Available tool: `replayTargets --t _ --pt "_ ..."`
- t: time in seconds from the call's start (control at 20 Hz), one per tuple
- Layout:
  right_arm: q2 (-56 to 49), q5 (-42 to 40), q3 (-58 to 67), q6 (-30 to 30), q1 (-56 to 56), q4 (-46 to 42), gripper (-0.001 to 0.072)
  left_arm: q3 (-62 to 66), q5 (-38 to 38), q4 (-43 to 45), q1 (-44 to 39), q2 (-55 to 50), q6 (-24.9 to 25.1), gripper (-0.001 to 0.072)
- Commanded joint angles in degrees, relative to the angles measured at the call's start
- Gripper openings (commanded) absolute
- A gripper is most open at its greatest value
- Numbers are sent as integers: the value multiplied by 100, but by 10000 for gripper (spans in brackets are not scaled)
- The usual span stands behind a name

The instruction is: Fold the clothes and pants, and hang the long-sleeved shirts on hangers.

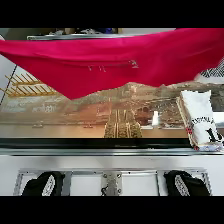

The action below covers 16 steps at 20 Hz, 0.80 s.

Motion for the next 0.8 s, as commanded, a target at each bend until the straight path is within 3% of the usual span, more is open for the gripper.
replayTargets --t 0.0,0.1,0.3,0.55,0.75 --pt "828 -160 656 205 2 -142 13 723 28 26 17 1036 2 7" --pt "1054 -138 656 660 2 -433 13 872 81 511 24 1287 -111 7" --pt "935 444 654 1843 2 -1683 12 621 -317 1919 22 1060 -1106 7" --pt "-514 2378 610 2304 37 -1711 12 -284 -527 1515 -308 -417 -1003 8" --pt "-2295 2750 413 2450 599 -2393 12 -457 -444 1513 -702 -2245 -763 8"
